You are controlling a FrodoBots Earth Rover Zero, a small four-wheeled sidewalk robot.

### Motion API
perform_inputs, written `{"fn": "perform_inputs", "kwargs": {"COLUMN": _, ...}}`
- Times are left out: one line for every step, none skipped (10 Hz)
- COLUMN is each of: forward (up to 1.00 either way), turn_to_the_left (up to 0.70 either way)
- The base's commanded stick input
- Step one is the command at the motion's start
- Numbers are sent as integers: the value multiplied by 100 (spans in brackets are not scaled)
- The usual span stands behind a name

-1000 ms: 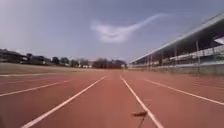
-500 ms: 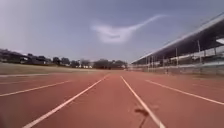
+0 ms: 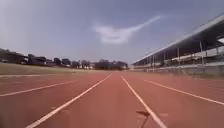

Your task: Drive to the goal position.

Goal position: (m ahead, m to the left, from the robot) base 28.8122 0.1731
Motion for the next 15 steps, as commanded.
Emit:
{"fn": "perform_inputs", "kwargs": {"forward": 70, "turn_to_the_left": 0}}
{"fn": "perform_inputs", "kwargs": {"forward": 70, "turn_to_the_left": 0}}
{"fn": "perform_inputs", "kwargs": {"forward": 70, "turn_to_the_left": 0}}
{"fn": "perform_inputs", "kwargs": {"forward": 70, "turn_to_the_left": -35}}
{"fn": "perform_inputs", "kwargs": {"forward": 70, "turn_to_the_left": -35}}
{"fn": "perform_inputs", "kwargs": {"forward": 70, "turn_to_the_left": -35}}
{"fn": "perform_inputs", "kwargs": {"forward": 70, "turn_to_the_left": -35}}
{"fn": "perform_inputs", "kwargs": {"forward": 70, "turn_to_the_left": -35}}
{"fn": "perform_inputs", "kwargs": {"forward": 70, "turn_to_the_left": -35}}
{"fn": "perform_inputs", "kwargs": {"forward": 70, "turn_to_the_left": 0}}
{"fn": "perform_inputs", "kwargs": {"forward": 70, "turn_to_the_left": 0}}
{"fn": "perform_inputs", "kwargs": {"forward": 70, "turn_to_the_left": 0}}
{"fn": "perform_inputs", "kwargs": {"forward": 70, "turn_to_the_left": 0}}
{"fn": "perform_inputs", "kwargs": {"forward": 70, "turn_to_the_left": 0}}
{"fn": "perform_inputs", "kwargs": {"forward": 70, "turn_to_the_left": 0}}
